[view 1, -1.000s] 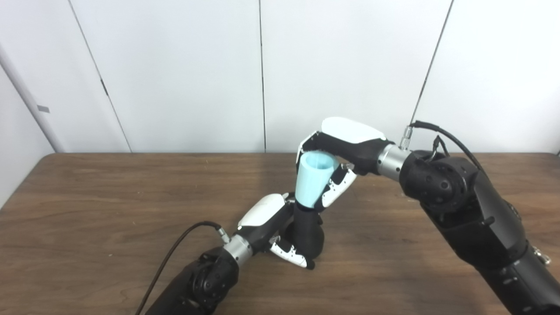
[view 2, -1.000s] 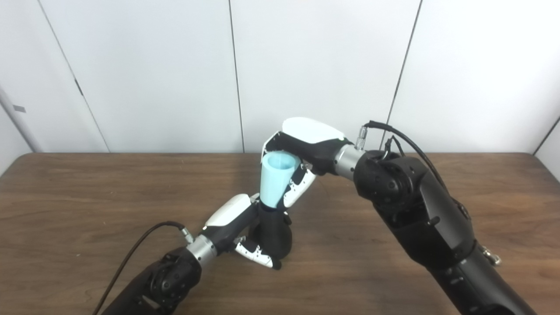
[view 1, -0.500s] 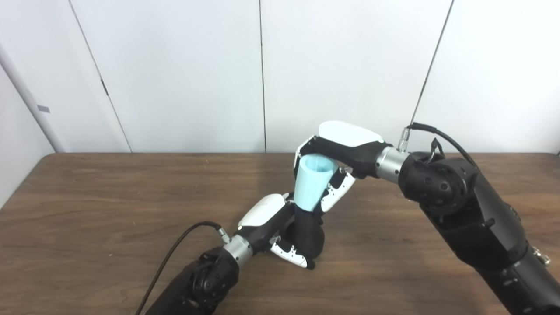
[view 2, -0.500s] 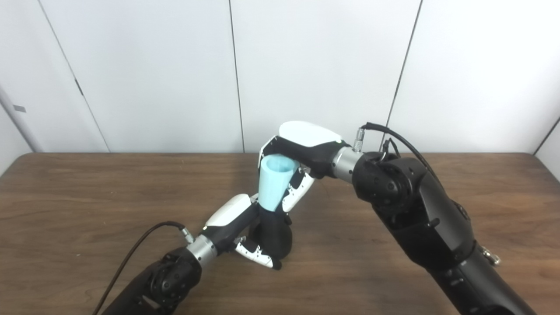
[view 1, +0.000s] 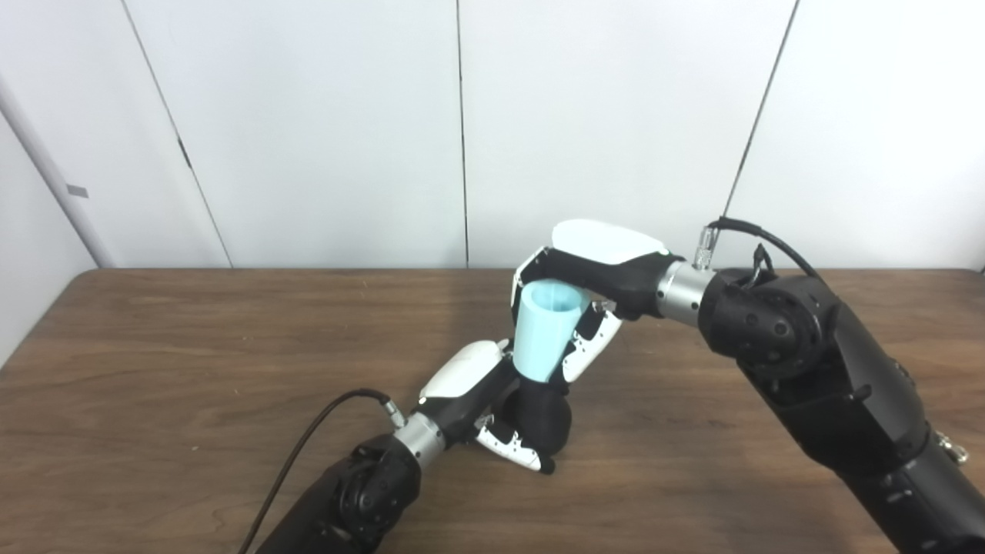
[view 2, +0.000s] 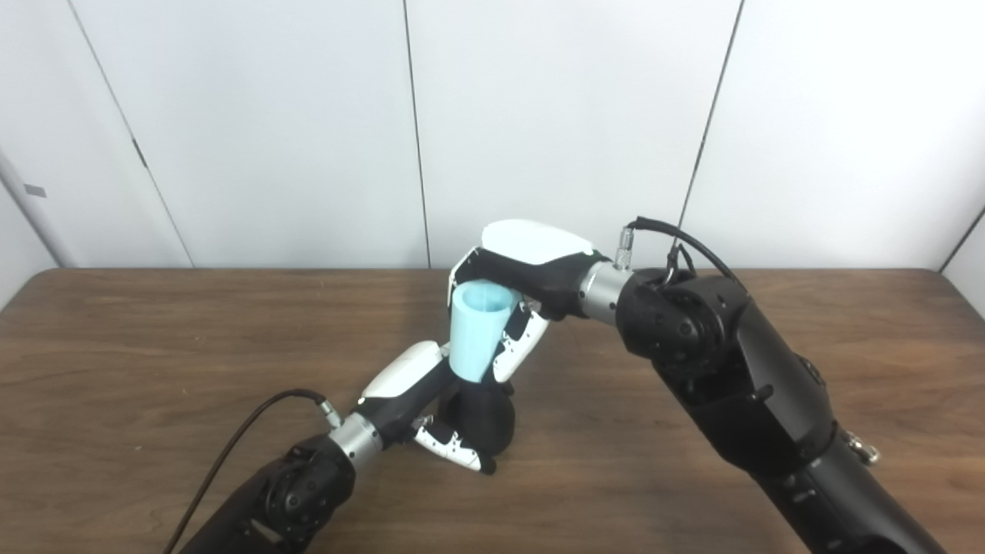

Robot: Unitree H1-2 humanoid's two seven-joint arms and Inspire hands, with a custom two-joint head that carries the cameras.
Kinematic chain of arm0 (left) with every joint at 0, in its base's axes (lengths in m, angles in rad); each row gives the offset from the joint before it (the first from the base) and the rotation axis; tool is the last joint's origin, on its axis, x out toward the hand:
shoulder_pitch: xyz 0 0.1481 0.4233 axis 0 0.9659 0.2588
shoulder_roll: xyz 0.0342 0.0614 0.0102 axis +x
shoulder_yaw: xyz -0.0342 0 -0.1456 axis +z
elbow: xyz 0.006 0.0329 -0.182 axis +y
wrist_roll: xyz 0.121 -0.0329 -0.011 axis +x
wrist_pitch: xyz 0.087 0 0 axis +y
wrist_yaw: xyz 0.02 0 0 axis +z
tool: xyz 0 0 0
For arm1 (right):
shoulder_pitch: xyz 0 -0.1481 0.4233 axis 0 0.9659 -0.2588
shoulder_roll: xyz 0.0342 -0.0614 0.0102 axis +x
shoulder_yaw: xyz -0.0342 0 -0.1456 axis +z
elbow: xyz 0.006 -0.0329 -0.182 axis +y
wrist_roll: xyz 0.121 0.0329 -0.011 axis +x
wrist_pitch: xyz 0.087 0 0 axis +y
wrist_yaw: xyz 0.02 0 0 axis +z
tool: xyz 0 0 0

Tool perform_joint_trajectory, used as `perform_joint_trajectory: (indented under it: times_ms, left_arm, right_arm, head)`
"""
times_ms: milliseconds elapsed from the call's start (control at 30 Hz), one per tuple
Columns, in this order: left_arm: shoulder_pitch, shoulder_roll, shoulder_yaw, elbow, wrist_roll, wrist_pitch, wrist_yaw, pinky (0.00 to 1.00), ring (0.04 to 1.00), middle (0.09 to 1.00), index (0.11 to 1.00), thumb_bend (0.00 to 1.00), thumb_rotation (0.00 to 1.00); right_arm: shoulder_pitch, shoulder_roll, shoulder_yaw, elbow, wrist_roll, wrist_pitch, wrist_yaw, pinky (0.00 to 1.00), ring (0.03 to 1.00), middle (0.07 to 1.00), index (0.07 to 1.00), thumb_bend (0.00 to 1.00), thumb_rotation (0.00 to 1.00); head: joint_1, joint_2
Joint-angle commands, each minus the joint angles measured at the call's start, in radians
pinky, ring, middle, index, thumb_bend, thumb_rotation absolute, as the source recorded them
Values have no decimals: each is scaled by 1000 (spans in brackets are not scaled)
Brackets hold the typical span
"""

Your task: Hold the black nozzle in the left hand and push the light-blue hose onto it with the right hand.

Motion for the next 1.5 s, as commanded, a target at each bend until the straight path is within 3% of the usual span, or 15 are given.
perform_joint_trajectory:
  times_ms: [0,667,1000,1167,1467]
  left_arm:
    - [52,13,-36,54,30,83,-94,1000,627,462,501,525,0]
    - [52,21,-29,36,16,97,-107,1000,627,462,501,525,0]
    - [56,22,-30,11,21,121,-113,1000,626,461,502,525,0]
    - [60,21,-32,4,20,129,-112,1000,626,463,501,525,0]
    - [61,22,-33,3,15,127,-115,1000,626,462,502,525,0]
  right_arm:
    - [-38,-24,-1,-33,2,-4,22,376,437,479,499,503,0]
    - [34,-48,37,-2,-22,-79,-15,403,401,471,526,500,0]
    - [65,-41,74,-7,-44,-86,-18,419,430,488,486,504,0]
    - [80,-36,94,5,-50,-108,-34,489,459,472,474,503,0]
    - [93,-39,114,2,-36,-110,-33,473,467,478,459,503,0]
  head:
    - [-2,5]
    - [-3,23]
    - [-1,34]
    - [0,38]
    - [0,42]
